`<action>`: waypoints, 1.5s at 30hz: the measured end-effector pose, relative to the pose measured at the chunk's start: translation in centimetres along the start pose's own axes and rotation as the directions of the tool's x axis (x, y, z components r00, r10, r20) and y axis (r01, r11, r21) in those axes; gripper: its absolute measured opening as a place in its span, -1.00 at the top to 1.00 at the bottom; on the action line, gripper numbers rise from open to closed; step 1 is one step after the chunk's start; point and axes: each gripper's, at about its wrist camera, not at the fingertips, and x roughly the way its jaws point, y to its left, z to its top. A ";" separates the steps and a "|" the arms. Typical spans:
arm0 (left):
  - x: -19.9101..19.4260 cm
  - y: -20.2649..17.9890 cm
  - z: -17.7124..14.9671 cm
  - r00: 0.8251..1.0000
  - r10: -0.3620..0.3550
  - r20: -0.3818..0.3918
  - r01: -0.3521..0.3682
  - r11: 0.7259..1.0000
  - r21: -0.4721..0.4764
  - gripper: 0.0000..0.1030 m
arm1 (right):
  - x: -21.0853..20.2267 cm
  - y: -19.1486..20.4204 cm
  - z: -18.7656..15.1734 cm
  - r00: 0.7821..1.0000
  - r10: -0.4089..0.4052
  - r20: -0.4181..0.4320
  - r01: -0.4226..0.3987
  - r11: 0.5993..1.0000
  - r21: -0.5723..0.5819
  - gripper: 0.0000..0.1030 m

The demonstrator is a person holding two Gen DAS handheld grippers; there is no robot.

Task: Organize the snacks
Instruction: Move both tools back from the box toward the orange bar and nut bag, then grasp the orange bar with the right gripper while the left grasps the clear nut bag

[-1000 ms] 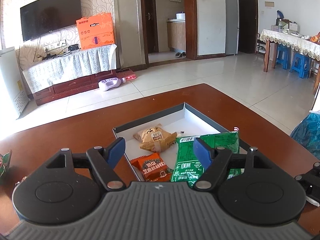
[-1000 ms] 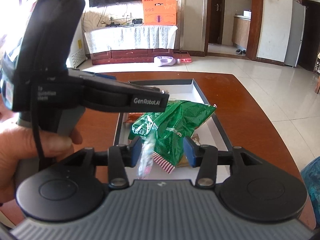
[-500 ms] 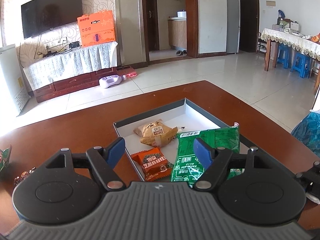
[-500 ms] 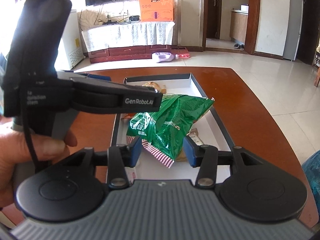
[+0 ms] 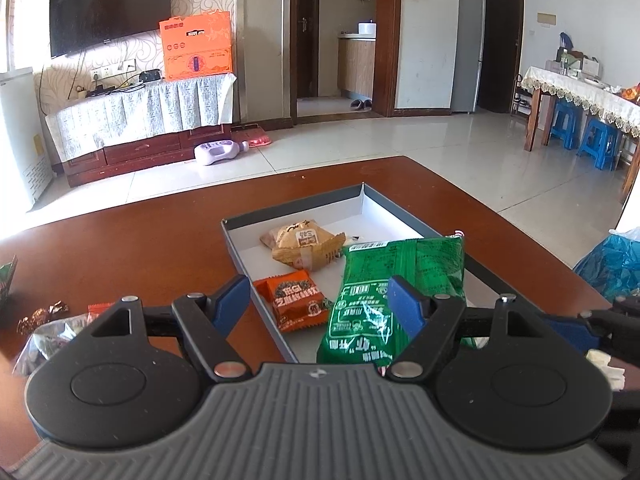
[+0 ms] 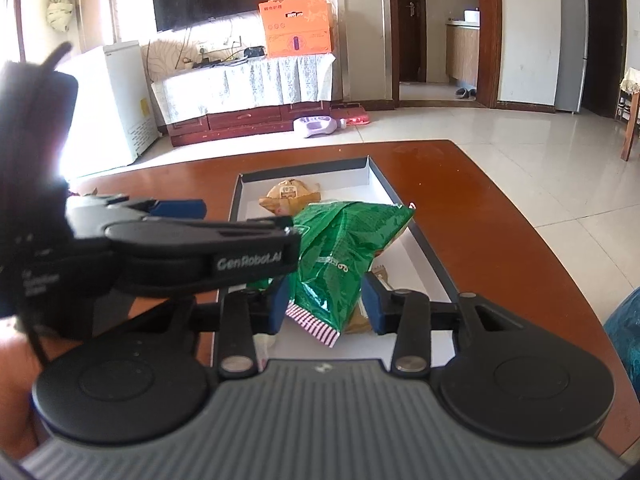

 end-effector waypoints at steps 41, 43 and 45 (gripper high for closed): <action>-4.7 23.8 -7.6 0.972 0.210 -0.104 -0.230 0.937 -0.261 -0.74 | 7.9 20.6 -2.0 0.973 0.192 -0.130 -0.218 0.947 -0.237 -0.20; -3.8 23.8 -7.7 0.972 0.204 -0.119 -0.228 0.940 -0.254 -0.74 | 8.4 20.7 -1.9 0.974 0.182 -0.136 -0.210 0.950 -0.231 -0.20; -3.0 23.9 -7.4 0.975 0.187 -0.120 -0.212 0.944 -0.254 -0.74 | 8.9 20.6 -1.8 0.974 0.178 -0.138 -0.205 0.954 -0.220 -0.20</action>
